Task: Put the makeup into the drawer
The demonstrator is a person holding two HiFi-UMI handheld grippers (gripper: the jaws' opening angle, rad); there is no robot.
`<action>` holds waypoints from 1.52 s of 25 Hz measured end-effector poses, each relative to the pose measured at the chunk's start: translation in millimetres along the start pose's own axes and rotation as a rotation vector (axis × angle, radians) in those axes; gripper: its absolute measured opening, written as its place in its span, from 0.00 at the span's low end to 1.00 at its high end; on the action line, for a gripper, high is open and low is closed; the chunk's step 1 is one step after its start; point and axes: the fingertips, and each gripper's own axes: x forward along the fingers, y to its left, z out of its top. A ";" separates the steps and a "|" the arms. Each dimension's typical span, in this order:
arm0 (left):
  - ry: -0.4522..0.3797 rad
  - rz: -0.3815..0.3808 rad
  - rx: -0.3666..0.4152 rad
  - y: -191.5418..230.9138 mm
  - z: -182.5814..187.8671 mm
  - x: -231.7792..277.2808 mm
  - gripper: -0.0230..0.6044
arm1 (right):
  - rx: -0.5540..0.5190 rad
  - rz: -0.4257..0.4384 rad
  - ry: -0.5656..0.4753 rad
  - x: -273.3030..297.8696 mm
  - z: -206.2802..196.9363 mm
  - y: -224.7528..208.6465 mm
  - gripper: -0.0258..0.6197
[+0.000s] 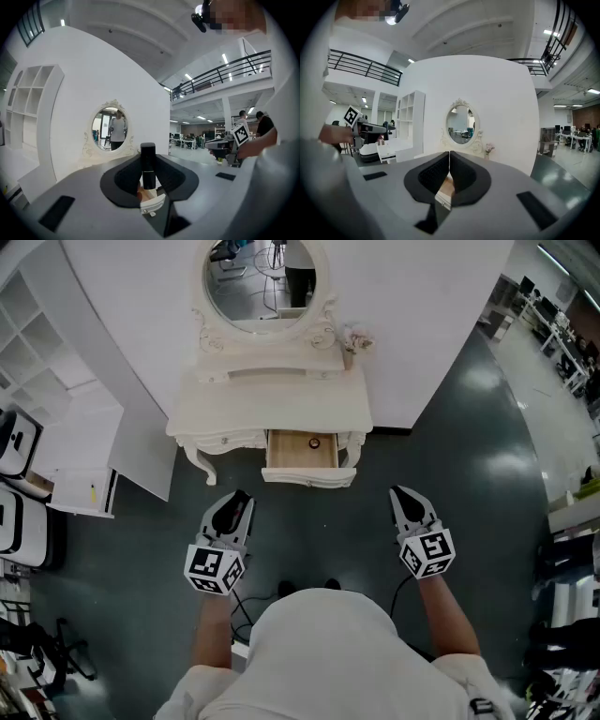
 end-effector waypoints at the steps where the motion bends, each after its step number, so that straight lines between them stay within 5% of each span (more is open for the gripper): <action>1: 0.000 0.000 -0.001 0.7 -0.2 -0.2 0.19 | 0.001 0.000 0.000 0.6 -0.3 0.5 0.08; 22: 0.004 -0.027 -0.015 15.6 -4.3 -3.4 0.19 | 0.046 -0.023 -0.011 5.6 1.1 13.5 0.08; 38: 0.020 -0.111 0.002 48.1 -9.5 -20.9 0.19 | 0.046 -0.040 0.030 22.2 -7.4 69.1 0.08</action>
